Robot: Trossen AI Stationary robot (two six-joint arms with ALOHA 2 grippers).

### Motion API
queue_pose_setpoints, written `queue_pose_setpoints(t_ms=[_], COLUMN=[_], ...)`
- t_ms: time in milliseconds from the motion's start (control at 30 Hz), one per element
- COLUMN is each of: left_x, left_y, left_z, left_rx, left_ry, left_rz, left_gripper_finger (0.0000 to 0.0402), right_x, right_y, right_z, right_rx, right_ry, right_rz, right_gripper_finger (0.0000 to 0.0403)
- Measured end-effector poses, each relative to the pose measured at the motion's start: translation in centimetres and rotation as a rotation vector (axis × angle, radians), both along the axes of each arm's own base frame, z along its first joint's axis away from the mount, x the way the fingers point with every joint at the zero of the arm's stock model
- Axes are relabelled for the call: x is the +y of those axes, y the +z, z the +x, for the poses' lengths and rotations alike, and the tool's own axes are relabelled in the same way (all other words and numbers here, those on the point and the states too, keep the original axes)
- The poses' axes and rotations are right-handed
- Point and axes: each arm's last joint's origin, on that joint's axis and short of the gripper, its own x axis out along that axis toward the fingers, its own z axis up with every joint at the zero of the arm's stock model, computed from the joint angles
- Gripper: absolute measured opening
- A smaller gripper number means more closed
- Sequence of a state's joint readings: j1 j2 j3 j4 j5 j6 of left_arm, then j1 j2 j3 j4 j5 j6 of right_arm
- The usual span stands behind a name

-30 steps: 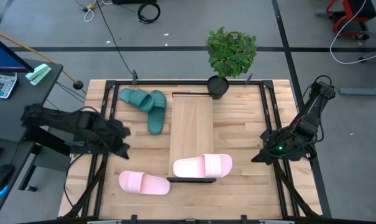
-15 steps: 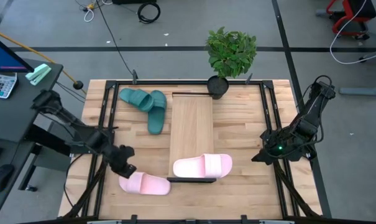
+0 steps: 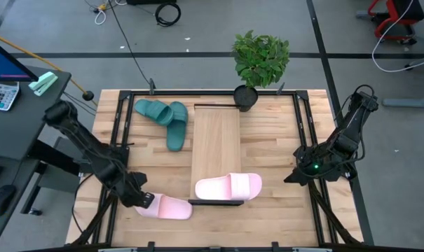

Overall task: Pick and place slides into the shelf
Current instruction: Put the pink slide on the shelf

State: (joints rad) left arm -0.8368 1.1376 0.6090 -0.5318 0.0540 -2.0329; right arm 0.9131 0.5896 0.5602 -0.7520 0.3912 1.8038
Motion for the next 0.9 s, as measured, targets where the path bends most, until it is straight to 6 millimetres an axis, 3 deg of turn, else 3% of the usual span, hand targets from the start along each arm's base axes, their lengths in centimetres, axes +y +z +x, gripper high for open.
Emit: queue_pose_setpoints(t_ms=[233,500,900], left_x=[-0.4,-1.1,-1.4], left_y=[-1.1,-1.5,-1.8], left_z=[0.3,1.2,1.4], left_rx=[0.049,-0.009,-0.024], left_ry=[0.026,0.006,-0.011], left_rz=[0.036,0.015,0.028], left_gripper_finger=[0.0131,0.0185,0.0189], right_x=[0.1,0.1,0.1], right_y=[0.1,0.2,0.2], right_z=[0.1,0.1,0.1], right_rx=[-0.012,-0.013,-0.010], right_ry=[0.001,-0.001,-0.015], right_rz=[0.018,0.022,0.038], right_gripper_finger=[0.0158,0.0158,0.0158])
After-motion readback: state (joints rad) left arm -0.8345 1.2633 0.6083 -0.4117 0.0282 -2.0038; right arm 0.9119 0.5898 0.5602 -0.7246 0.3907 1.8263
